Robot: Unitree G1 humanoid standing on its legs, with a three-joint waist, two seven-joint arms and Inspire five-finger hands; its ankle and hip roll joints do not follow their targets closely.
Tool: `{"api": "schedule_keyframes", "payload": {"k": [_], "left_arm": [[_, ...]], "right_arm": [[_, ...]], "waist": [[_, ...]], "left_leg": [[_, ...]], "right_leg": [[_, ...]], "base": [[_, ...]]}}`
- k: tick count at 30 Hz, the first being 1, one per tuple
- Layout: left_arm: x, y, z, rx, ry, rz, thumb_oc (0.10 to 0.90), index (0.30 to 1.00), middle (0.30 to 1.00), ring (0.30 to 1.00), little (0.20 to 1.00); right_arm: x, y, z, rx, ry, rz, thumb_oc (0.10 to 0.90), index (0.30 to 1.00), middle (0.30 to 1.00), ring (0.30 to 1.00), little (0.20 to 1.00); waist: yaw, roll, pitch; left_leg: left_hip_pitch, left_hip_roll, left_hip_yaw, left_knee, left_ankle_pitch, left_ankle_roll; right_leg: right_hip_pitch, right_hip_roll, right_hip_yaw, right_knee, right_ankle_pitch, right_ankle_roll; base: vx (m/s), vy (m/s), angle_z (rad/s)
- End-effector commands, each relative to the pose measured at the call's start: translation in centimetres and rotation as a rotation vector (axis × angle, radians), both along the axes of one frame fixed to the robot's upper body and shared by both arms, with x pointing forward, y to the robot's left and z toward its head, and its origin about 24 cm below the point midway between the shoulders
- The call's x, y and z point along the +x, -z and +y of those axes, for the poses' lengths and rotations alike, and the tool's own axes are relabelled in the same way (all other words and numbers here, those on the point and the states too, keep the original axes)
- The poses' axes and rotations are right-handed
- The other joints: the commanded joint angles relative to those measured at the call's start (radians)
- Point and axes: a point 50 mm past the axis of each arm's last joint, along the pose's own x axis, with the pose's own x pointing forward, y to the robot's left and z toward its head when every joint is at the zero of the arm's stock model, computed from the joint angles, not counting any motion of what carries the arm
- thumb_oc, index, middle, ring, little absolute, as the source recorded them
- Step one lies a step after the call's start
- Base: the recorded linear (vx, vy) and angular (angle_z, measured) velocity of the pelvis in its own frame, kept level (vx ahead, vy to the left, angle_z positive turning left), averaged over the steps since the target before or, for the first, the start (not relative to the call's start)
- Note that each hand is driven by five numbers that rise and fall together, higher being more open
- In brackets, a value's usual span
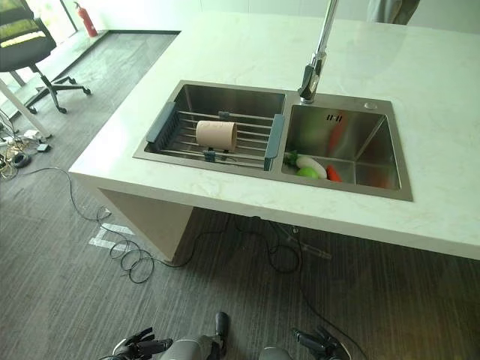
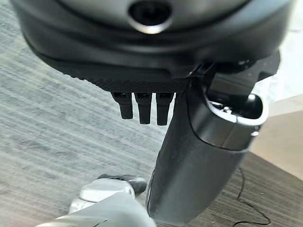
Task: Place the dishes in the dishwasher.
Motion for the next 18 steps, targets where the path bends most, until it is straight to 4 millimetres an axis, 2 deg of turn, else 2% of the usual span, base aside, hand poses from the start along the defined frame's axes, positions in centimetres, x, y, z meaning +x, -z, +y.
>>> {"api": "schedule_keyframes", "payload": {"k": [1,2,3,5,7,11,12,15,18], "left_arm": [[-1.2,0.2,0.2,0.004,-0.014,0.006,0.8,0.9,0.9,0.9,0.9],[-0.9,0.1,0.1,0.001,0.004,-0.005,0.8,0.9,0.9,0.9,0.9],[-0.8,0.1,0.1,0.001,0.011,-0.005,0.8,0.9,0.9,0.9,0.9],[-0.5,0.1,-0.1,0.0,0.007,-0.006,0.8,0.9,0.9,0.9,0.9],[-0.6,0.2,-0.3,-0.007,0.007,0.003,0.8,0.9,0.9,0.9,0.9],[-0.9,0.3,-0.4,-0.016,0.011,0.013,0.8,0.9,0.9,0.9,0.9],[-1.1,0.3,-0.5,-0.015,0.012,0.024,0.8,0.9,0.9,0.9,0.9],[-1.6,0.5,-0.5,-0.016,-0.01,0.041,0.8,0.9,0.9,0.9,0.9],[-1.9,0.6,-0.6,-0.035,-0.042,0.04,0.8,0.9,0.9,0.9,0.9]], "right_arm": [[1.3,-1.3,-2.2,-0.075,0.035,-0.085,0.8,0.9,0.9,0.9,0.9],[1.6,-1.3,-1.9,-0.074,0.027,-0.091,0.8,0.9,0.9,0.9,0.9],[1.6,-1.3,-1.9,-0.076,0.021,-0.092,0.8,0.9,0.9,0.9,0.9],[1.8,-1.5,-1.9,-0.094,-0.029,-0.095,0.8,0.9,0.9,0.9,0.9],[1.8,-1.5,-1.9,-0.093,-0.049,-0.094,0.8,0.9,0.9,0.9,0.9],[1.7,-1.4,-2.0,-0.087,-0.034,-0.082,0.8,0.9,0.9,0.9,0.9],[1.9,-1.4,-2.0,-0.083,-0.036,-0.073,0.8,0.9,0.9,0.9,0.9],[1.8,-1.3,-1.9,-0.082,-0.052,-0.055,0.8,0.9,0.9,0.9,0.9],[1.1,-0.9,-1.7,-0.063,-0.032,-0.021,0.8,0.9,0.9,0.9,0.9]], "waist": [[-0.003,0.035,-0.034],[-0.011,0.045,-0.03],[-0.014,0.045,-0.026],[-0.026,0.049,0.001],[-0.029,0.048,0.018],[-0.034,0.03,0.03],[-0.042,0.013,0.038],[-0.054,-0.009,0.036],[-0.059,-0.014,0.017]], "left_leg": [[0.041,0.054,0.001,0.16,-0.267,-0.023],[0.057,0.054,0.01,0.16,-0.282,0.006],[0.062,0.05,0.012,0.16,-0.285,0.013],[0.081,0.043,0.028,0.16,-0.294,0.041],[0.1,0.04,0.05,0.16,-0.303,0.046],[0.129,0.028,0.061,0.16,-0.32,0.034],[0.153,0.012,0.049,0.16,-0.342,0.027],[0.185,-0.013,0.036,0.16,-0.38,0.029],[0.21,-0.008,0.012,0.16,-0.379,0.02]], "right_leg": [[-0.051,0.023,-0.022,-0.005,0.057,0.04],[-0.023,0.042,-0.033,-0.002,0.118,0.046],[-0.034,0.042,-0.032,0.025,0.13,0.05],[-0.132,0.038,-0.039,0.232,0.183,0.057],[-0.184,0.011,-0.067,0.273,0.218,0.05],[-0.191,-0.004,-0.095,0.109,0.24,0.057],[-0.2,-0.008,-0.089,-0.005,0.27,0.072],[-0.281,-0.039,-0.053,-0.005,0.302,0.099],[-0.253,-0.003,-0.021,-0.005,0.233,0.079]], "base": [[0.18,0.217,-0.12],[0.19,0.221,-0.22],[0.13,0.2,-0.27],[0.03,0.14,-0.31],[0.09,0.067,-0.45],[0.15,-0.092,-0.23],[0.21,-0.168,-0.14],[0.31,-0.228,0.01],[0.35,-0.277,0.04]]}}
